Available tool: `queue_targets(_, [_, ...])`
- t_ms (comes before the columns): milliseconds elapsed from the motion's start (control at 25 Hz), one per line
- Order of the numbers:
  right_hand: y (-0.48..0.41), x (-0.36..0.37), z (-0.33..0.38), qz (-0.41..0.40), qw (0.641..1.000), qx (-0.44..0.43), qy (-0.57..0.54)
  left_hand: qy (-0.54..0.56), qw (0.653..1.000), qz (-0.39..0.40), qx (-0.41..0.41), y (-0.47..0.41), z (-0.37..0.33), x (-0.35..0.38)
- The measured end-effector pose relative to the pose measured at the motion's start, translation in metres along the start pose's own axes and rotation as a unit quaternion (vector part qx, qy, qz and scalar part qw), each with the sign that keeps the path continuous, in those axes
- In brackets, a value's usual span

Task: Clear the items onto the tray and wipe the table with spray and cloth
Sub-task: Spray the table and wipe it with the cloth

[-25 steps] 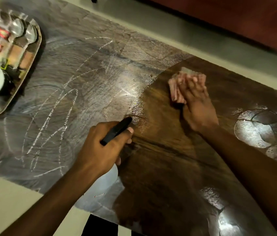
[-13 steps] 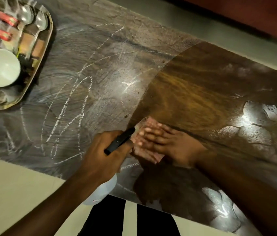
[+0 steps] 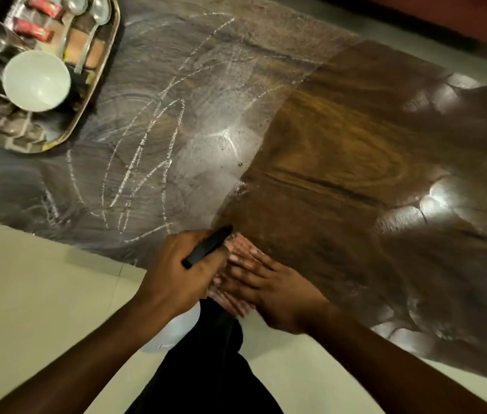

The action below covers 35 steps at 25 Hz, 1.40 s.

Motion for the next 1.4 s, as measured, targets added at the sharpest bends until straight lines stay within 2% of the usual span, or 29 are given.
queue_targets(40, [0.019, 0.002, -0.004, 0.015, 1.000, -0.025, 0.010, -0.005, 1.000, 0.000, -0.001, 0.007, 0.003, 0.002])
queue_targets(80, [0.036, -0.001, -0.016, 0.004, 1.000, 0.011, 0.007, 0.002, 1.000, 0.000, -0.003, 0.015, 0.006, 0.004])
queue_targets(160, [0.066, -0.014, -0.050, -0.062, 0.977, 0.201, -0.046, 0.026, 1.000, -0.003, -0.012, 0.031, 0.011, 0.008])
queue_targets(200, [0.078, -0.022, -0.063, -0.106, 0.942, 0.309, -0.075, 0.035, 0.999, -0.009, -0.014, 0.039, 0.014, 0.009])
queue_targets(280, [0.079, -0.028, -0.066, -0.177, 0.840, 0.495, -0.135, 0.040, 0.999, -0.019, -0.011, 0.051, 0.023, 0.012])
queue_targets(320, [0.069, -0.025, -0.053, -0.199, 0.789, 0.559, -0.160, 0.034, 0.999, -0.021, -0.007, 0.057, 0.027, 0.013])
queue_targets(360, [0.056, -0.019, -0.033, -0.213, 0.763, 0.585, -0.171, 0.027, 0.999, -0.023, -0.003, 0.063, 0.030, 0.013])
queue_targets(400, [0.042, -0.013, -0.009, -0.218, 0.774, 0.571, -0.167, 0.022, 0.999, -0.026, 0.001, 0.067, 0.033, 0.014])
queue_targets(440, [0.029, -0.004, 0.018, -0.207, 0.816, 0.519, -0.148, 0.018, 0.999, -0.027, 0.005, 0.071, 0.036, 0.014])
queue_targets(520, [0.025, 0.018, 0.064, -0.148, 0.918, 0.358, -0.091, 0.014, 1.000, -0.016, 0.010, 0.078, 0.039, 0.017])
queue_targets(560, [0.037, 0.028, 0.071, -0.126, 0.946, 0.294, -0.058, 0.011, 1.000, -0.009, 0.011, 0.081, 0.040, 0.018])
queue_targets(600, [0.057, 0.035, 0.068, -0.120, 0.957, 0.262, -0.038, 0.007, 1.000, -0.005, 0.009, 0.084, 0.042, 0.020])
queue_targets(680, [0.107, 0.047, 0.052, -0.142, 0.938, 0.315, -0.032, 0.007, 1.000, -0.010, 0.003, 0.089, 0.046, 0.022])
queue_targets(720, [0.134, 0.051, 0.042, -0.165, 0.906, 0.387, -0.044, 0.015, 1.000, -0.017, -0.001, 0.090, 0.048, 0.021])
queue_targets(760, [0.159, 0.053, 0.035, -0.196, 0.854, 0.477, -0.071, 0.023, 0.999, -0.027, -0.004, 0.091, 0.051, 0.020])
queue_targets(840, [0.175, 0.056, 0.037, -0.263, 0.706, 0.645, -0.128, 0.032, 0.999, -0.042, -0.006, 0.091, 0.056, 0.014])
queue_targets(880, [0.165, 0.055, 0.046, -0.286, 0.644, 0.694, -0.149, 0.037, 0.998, -0.045, -0.004, 0.091, 0.057, 0.011])
queue_targets(920, [0.144, 0.053, 0.059, -0.297, 0.618, 0.708, -0.166, 0.042, 0.998, -0.048, -0.002, 0.091, 0.056, 0.008])
queue_targets(960, [0.116, 0.050, 0.072, -0.296, 0.632, 0.695, -0.172, 0.047, 0.998, -0.052, 0.000, 0.089, 0.056, 0.005])
queue_targets(1000, [0.084, 0.045, 0.087, -0.284, 0.675, 0.659, -0.172, 0.047, 0.997, -0.056, 0.001, 0.087, 0.056, 0.001])
queue_targets(1120, [0.002, 0.033, 0.124, -0.173, 0.869, 0.441, -0.140, 0.046, 0.996, -0.073, 0.002, 0.082, 0.058, -0.018])
queue_targets(1160, [-0.010, 0.028, 0.123, -0.139, 0.916, 0.360, -0.111, 0.048, 0.996, -0.078, 0.002, 0.081, 0.059, -0.026])
queue_targets(1200, [-0.014, 0.021, 0.112, -0.120, 0.944, 0.299, -0.079, 0.054, 0.995, -0.085, 0.000, 0.080, 0.061, -0.034])
queue_targets(1240, [-0.012, 0.013, 0.096, -0.113, 0.954, 0.272, -0.052, 0.064, 0.993, -0.094, -0.003, 0.079, 0.064, -0.042])
queue_targets(1280, [-0.009, 0.005, 0.076, -0.116, 0.951, 0.284, -0.038, 0.074, 0.992, -0.106, -0.008, 0.079, 0.068, -0.051])
queue_targets(1320, [-0.007, -0.004, 0.054, -0.128, 0.935, 0.328, -0.041, 0.081, 0.990, -0.117, -0.014, 0.078, 0.073, -0.061])
queue_targets(1400, [-0.010, -0.023, 0.014, -0.167, 0.868, 0.459, -0.088, 0.082, 0.988, -0.128, -0.024, 0.075, 0.084, -0.077])
Point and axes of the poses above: each hand's wrist, its own y-axis away from the middle knuckle, its own x-axis out of the palm, z = x × y, the point moved 5 cm from there along -y, towards the middle knuckle, and after that the axes turned 5 degrees about x, right-handed, at the moved point
